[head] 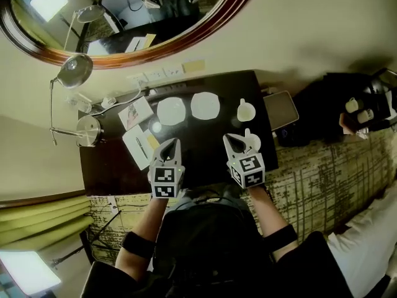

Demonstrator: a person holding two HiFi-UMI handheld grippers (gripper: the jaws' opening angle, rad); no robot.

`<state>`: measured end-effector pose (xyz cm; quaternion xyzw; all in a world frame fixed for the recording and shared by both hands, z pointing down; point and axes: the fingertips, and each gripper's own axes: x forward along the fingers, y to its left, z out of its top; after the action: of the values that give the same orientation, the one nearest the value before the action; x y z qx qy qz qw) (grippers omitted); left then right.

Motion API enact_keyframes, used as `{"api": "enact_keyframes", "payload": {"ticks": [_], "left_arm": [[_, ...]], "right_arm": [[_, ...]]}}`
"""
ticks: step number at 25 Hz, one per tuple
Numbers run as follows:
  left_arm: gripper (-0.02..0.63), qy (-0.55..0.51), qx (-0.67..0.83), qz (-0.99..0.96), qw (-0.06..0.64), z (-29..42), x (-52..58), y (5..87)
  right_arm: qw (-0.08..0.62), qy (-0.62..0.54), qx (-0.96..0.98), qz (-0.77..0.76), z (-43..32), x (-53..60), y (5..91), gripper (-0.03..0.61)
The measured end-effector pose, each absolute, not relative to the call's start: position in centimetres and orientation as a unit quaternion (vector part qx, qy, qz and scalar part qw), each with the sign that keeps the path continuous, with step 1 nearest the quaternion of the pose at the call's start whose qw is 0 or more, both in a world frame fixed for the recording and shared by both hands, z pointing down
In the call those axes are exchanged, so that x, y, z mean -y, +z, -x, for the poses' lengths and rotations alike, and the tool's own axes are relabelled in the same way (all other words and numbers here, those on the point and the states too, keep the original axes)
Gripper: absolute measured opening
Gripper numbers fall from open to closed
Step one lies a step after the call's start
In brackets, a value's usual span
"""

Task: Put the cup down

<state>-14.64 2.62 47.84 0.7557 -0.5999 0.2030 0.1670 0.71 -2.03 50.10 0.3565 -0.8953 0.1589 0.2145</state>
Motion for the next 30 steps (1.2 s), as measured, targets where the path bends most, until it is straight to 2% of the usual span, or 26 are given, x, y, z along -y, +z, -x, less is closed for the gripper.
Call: {"api": "enact_keyframes", "payload": {"ticks": [11,27,30], "left_arm": [[0.000,0.193,0.634,-0.723,0.196,21.8,-6.2,48.8],[0.000,0.199,0.619,-0.734,0.194,19.5,-5.7,49.0],[0.000,0.198,0.612,-0.740,0.198,18.6,-5.0,49.1]], "right_arm": [[0.234,0.165,0.905,-0.316,4.7,-0.7,51.4,0.006],[0.238,0.163,0.905,-0.311,3.6,-0.2,51.4,0.006],[0.265,0.148,0.900,-0.314,2.5,0.7,51.9,0.029]]}}
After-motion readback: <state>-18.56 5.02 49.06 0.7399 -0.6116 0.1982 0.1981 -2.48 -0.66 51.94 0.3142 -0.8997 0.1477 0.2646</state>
